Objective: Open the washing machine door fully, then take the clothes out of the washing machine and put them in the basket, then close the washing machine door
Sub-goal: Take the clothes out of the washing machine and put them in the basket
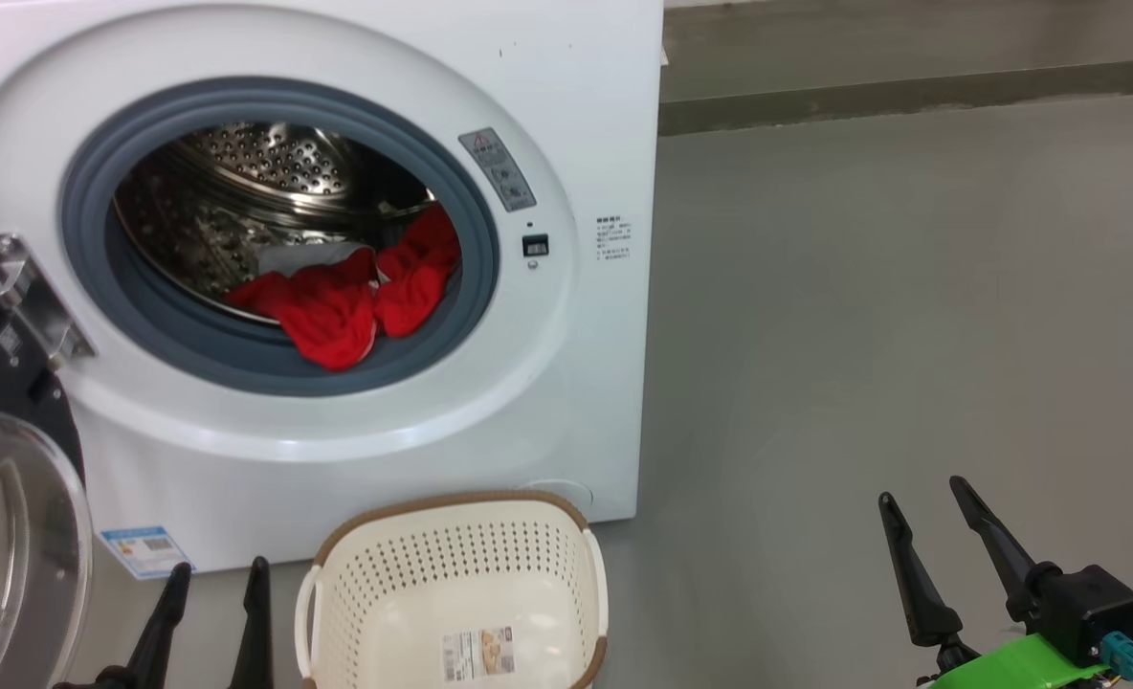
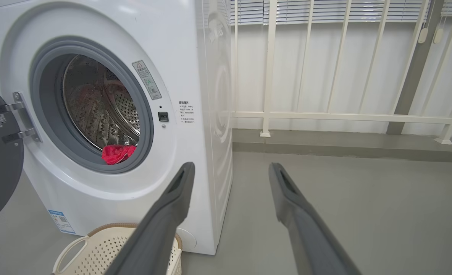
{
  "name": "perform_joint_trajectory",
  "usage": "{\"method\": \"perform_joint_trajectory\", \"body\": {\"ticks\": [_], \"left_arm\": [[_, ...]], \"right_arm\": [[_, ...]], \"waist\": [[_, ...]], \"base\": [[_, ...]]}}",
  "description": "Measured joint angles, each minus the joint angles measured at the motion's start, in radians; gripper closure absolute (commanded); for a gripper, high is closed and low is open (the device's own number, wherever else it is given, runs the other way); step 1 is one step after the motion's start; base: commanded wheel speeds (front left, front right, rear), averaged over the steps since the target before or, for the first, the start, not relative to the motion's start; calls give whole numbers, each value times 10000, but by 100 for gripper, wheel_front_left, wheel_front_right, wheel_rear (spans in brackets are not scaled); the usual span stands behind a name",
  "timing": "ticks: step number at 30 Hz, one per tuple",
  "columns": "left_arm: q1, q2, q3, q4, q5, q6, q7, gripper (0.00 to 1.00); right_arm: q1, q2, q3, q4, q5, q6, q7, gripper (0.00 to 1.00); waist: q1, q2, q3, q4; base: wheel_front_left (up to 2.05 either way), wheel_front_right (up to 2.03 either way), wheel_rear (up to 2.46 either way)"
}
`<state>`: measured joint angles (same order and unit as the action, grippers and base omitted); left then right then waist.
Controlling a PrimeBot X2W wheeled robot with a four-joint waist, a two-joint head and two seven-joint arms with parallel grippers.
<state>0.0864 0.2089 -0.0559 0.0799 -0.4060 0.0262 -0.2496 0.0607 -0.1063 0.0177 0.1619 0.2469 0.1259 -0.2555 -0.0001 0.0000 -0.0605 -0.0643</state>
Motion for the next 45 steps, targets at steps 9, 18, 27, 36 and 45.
{"method": "perform_joint_trajectory", "body": {"ticks": [9,18,27,36,45], "left_arm": [[-4,-58,-4,-100,-102,-255,0,0],[-7,-104,-19,-77,-134,-259,0,0],[-7,-125,-38,-33,-132,-253,0,0],[-6,-123,-69,-19,-130,-161,0,0],[-216,-217,-90,236,-132,92,27,0]], "right_arm": [[-9,-36,63,44,71,0,0,0],[-9,-54,102,48,71,0,0,0],[-8,-90,136,46,71,0,0,0],[-8,-107,151,36,71,0,0,0],[-8,-109,163,-15,71,0,0,0]], "waist": [[0,0,-44,30],[0,0,-95,74],[0,0,-219,133],[0,0,-161,217],[1,0,97,337]], "base": [[159,-159,0],[38,-38,0],[0,0,0],[0,0,0],[0,0,0]]}}
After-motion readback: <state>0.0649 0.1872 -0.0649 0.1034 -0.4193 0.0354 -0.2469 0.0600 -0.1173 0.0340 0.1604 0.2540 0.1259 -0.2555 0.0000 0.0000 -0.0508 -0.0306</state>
